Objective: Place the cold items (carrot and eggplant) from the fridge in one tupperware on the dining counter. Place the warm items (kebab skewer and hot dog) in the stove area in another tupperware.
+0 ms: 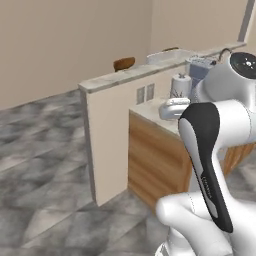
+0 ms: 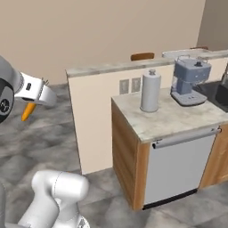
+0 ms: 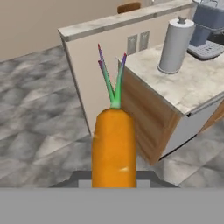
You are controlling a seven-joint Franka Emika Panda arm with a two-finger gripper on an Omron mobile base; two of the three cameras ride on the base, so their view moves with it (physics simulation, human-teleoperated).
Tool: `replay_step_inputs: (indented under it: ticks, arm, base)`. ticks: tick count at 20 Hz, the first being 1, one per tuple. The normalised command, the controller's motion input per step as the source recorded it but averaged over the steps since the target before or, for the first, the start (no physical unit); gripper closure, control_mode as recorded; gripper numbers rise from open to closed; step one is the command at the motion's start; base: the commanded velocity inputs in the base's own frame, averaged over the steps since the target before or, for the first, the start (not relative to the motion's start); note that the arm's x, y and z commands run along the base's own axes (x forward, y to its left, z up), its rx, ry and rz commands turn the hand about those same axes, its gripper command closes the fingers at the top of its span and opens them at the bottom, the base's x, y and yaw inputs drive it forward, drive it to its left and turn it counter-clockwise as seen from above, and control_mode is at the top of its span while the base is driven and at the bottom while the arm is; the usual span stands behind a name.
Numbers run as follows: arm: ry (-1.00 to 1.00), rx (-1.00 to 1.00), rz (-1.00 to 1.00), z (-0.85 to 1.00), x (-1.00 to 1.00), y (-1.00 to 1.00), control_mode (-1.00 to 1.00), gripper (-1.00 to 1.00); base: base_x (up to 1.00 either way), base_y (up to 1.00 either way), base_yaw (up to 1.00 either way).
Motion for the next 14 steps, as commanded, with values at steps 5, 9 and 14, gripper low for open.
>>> replay_step_inputs:
  ticks: [5,9,14]
  arm:
    - [0.00,0.00,0.00,0.00,0.00,0.00,1.00,1.00]
    - [0.00,0.00,0.00,0.00,0.00,0.00,1.00,1.00]
    - [0.00,0.00,0.00,0.00,0.00,0.00,1.00,1.00]
  base:
    - [0.55,1.00,-0.16]
    - [0.59,1.00,-0.16]
    - [0.65,1.00,-0.18]
